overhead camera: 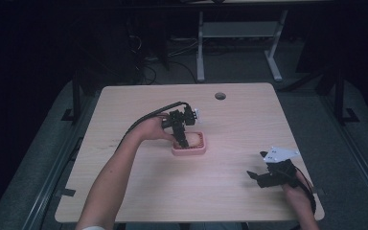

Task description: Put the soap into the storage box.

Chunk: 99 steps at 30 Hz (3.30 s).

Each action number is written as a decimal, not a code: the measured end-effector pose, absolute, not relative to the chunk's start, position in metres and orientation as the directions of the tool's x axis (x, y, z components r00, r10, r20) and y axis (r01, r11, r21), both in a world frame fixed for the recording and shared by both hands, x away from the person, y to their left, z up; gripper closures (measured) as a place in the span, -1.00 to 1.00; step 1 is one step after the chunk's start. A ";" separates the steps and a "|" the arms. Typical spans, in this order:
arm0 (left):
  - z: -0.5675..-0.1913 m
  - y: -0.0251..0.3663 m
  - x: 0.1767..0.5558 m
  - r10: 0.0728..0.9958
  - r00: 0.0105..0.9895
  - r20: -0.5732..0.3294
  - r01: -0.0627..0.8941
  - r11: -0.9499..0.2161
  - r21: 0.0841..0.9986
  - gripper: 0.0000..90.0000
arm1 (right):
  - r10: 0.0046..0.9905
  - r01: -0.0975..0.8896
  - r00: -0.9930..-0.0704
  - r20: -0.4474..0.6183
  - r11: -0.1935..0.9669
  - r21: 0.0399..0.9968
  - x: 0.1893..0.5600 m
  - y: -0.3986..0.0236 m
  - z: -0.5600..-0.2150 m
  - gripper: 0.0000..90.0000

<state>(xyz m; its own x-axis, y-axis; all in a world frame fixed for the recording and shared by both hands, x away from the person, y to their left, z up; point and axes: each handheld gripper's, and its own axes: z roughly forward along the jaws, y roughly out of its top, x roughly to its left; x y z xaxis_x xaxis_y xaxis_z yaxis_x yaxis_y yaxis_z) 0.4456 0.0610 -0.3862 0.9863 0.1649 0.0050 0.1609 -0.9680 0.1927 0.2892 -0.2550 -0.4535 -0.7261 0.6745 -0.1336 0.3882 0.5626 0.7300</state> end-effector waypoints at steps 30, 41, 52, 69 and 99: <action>-0.391 0.092 0.430 0.235 0.972 -0.018 0.233 -0.943 0.238 -0.39 | 0.676 0.390 -0.723 -0.140 0.568 0.725 0.289 -0.255 -0.454 -0.69; -0.395 0.105 0.425 0.256 0.967 -0.014 0.251 -0.937 0.245 -0.40 | 0.679 0.401 -0.722 -0.134 0.568 0.719 0.289 -0.252 -0.455 -0.69; -0.398 0.115 0.418 0.258 0.966 -0.019 0.254 -0.930 0.265 -0.42 | 0.674 0.399 -0.726 -0.140 0.578 0.712 0.290 -0.248 -0.456 -0.69; -0.397 0.132 0.402 0.274 0.962 -0.007 0.264 -0.919 0.294 -0.44 | 0.679 0.414 -0.724 -0.124 0.572 0.708 0.290 -0.245 -0.459 -0.69; -0.410 0.165 0.371 0.327 0.945 -0.018 0.314 -0.889 0.334 -0.49 | 0.693 0.433 -0.712 -0.117 0.564 0.704 0.290 -0.248 -0.461 -0.69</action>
